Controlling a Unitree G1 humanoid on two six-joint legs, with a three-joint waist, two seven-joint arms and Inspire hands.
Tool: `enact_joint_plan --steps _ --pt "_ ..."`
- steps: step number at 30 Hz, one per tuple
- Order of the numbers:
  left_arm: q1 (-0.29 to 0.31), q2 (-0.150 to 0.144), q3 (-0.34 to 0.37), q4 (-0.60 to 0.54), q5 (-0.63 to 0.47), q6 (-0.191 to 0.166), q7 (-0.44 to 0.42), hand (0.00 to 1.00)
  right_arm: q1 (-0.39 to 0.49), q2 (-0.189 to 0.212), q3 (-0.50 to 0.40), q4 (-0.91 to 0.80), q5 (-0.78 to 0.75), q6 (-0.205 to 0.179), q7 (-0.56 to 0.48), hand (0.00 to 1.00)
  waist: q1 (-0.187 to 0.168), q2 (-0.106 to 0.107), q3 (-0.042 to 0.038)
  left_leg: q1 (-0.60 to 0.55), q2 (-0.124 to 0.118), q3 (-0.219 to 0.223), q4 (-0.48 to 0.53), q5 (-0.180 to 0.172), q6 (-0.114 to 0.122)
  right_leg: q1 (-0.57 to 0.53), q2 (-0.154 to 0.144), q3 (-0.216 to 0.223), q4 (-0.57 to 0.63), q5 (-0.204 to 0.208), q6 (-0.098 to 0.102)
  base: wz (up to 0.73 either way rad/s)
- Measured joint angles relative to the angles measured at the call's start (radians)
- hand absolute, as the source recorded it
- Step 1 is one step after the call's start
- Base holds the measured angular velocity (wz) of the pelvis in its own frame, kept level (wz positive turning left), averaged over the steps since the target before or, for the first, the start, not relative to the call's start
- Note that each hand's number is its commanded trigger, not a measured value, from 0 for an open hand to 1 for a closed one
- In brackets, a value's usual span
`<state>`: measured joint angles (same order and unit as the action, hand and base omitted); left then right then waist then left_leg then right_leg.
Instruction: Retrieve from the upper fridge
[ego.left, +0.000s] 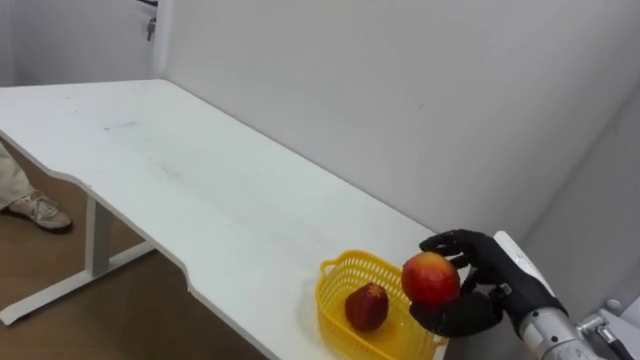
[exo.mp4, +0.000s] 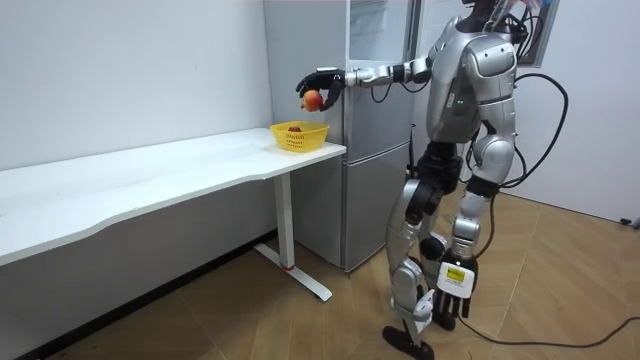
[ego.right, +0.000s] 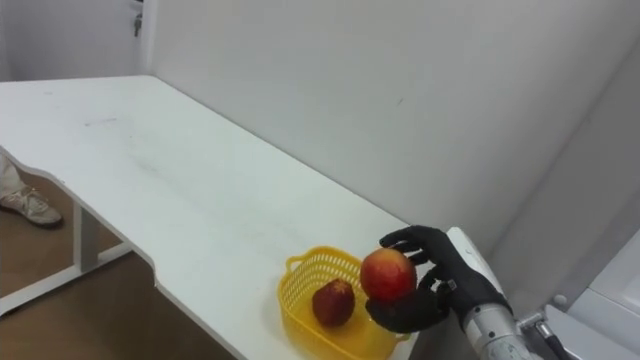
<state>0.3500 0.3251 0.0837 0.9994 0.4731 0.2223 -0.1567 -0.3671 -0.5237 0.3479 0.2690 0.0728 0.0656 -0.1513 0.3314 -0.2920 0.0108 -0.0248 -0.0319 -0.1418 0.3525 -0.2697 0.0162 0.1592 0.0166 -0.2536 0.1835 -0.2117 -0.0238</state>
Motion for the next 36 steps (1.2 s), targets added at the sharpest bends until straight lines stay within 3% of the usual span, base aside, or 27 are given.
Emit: enact_joint_plan --steps 2,9,19,36 --pt "-0.002 -0.001 -0.013 0.0 0.0 0.002 0.011 0.0 -0.001 0.0 0.0 0.0 0.001 0.0 0.0 0.0 -0.001 -0.004 -0.0029 0.007 -0.001 0.001 -0.014 0.006 -0.001 0.0 -0.001 0.003 0.0 0.0 0.0 0.0" --pt "-0.004 -0.007 -0.03 0.001 0.0 0.002 0.025 0.0 -0.001 0.002 0.003 0.0 0.001 0.0 0.002 0.0 0.0 -0.003 -0.0021 0.021 -0.001 0.001 -0.029 0.011 -0.002 0.008 -0.003 0.003 -0.001 0.0 0.0 0.0" --pt "-0.005 -0.01 -0.046 0.002 -0.001 0.002 0.038 0.0 -0.001 0.002 0.003 0.0 0.001 -0.001 0.003 0.0 0.002 -0.008 0.0068 0.021 -0.002 0.0 -0.031 0.013 -0.003 0.007 -0.003 0.005 -0.001 0.0 0.0 0.0" --pt "-0.004 -0.013 -0.049 0.008 -0.002 -0.002 0.038 0.0 -0.001 0.001 0.002 0.0 0.0 -0.002 0.014 0.0 0.002 -0.009 0.0077 0.021 -0.002 -0.002 -0.031 0.013 -0.003 0.001 -0.003 0.008 0.0 0.0 0.0 0.0"
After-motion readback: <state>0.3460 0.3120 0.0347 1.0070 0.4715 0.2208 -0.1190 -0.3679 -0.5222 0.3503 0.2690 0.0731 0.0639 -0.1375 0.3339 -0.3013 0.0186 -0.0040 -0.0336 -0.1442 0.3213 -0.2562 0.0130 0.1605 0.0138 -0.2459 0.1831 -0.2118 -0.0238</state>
